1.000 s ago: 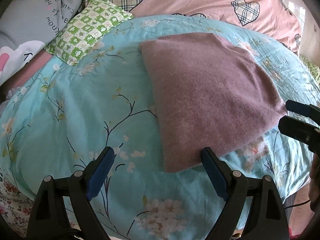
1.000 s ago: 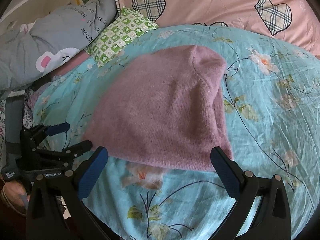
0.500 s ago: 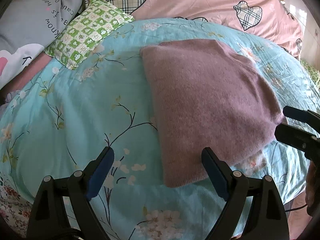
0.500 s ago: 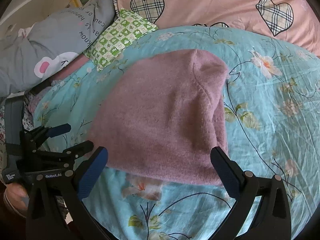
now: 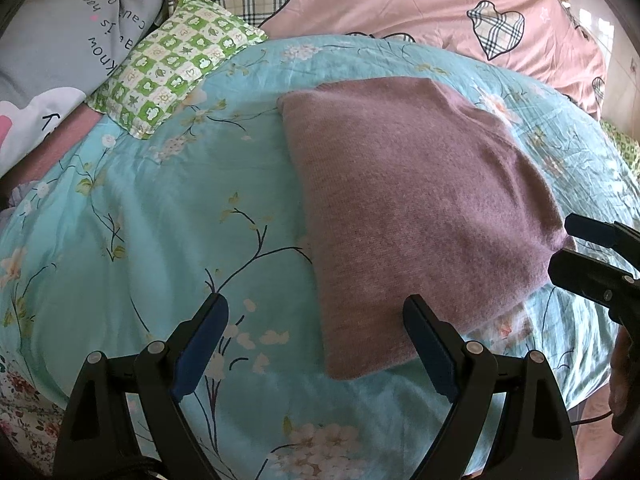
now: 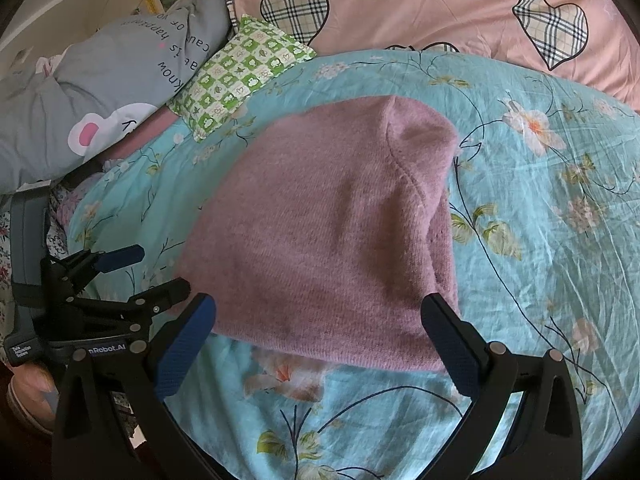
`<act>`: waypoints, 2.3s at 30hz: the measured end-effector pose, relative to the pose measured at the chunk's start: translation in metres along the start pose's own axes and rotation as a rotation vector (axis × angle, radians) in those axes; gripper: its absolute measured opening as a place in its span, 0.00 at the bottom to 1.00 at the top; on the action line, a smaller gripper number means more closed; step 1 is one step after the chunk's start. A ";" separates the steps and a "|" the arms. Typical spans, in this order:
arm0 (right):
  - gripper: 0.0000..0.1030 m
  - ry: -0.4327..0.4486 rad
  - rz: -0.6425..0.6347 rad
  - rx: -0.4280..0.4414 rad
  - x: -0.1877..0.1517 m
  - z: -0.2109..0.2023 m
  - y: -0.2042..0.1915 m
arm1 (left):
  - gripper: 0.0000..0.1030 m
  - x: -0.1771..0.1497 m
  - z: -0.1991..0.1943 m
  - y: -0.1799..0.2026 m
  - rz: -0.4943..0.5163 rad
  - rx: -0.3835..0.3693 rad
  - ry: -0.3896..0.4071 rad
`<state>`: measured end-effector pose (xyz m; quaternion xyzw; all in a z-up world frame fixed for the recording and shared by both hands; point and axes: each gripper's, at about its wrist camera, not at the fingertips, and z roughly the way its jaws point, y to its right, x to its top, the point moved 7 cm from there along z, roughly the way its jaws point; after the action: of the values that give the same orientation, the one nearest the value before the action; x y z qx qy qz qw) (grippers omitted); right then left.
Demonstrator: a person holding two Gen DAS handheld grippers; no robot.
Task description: Fold small clothes
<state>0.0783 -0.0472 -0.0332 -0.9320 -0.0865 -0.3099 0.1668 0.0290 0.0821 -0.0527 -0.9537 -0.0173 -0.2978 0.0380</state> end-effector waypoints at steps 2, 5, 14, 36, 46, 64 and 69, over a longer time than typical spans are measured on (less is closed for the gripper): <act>0.99 0.000 -0.001 0.000 0.000 0.000 0.000 | 0.87 0.000 0.000 0.000 -0.001 0.000 0.000; 0.99 0.002 0.000 0.002 0.001 0.000 0.000 | 0.87 0.001 0.000 0.000 -0.005 -0.001 0.001; 0.99 0.005 -0.004 0.000 0.002 0.000 -0.001 | 0.87 0.002 -0.004 0.001 -0.006 0.002 0.009; 0.99 0.017 -0.002 0.001 0.006 -0.005 -0.004 | 0.87 0.006 -0.008 -0.003 0.002 0.001 0.023; 0.99 0.018 -0.003 0.002 0.006 -0.007 -0.005 | 0.87 0.009 -0.008 -0.004 0.004 0.000 0.027; 0.99 0.017 -0.004 -0.003 0.005 -0.006 -0.004 | 0.87 0.013 -0.012 -0.005 0.006 0.004 0.060; 0.99 0.016 -0.005 -0.004 0.006 -0.008 -0.001 | 0.87 0.016 -0.008 -0.007 -0.002 -0.011 0.048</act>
<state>0.0788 -0.0482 -0.0233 -0.9297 -0.0869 -0.3180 0.1646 0.0376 0.0883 -0.0365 -0.9465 -0.0156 -0.3206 0.0327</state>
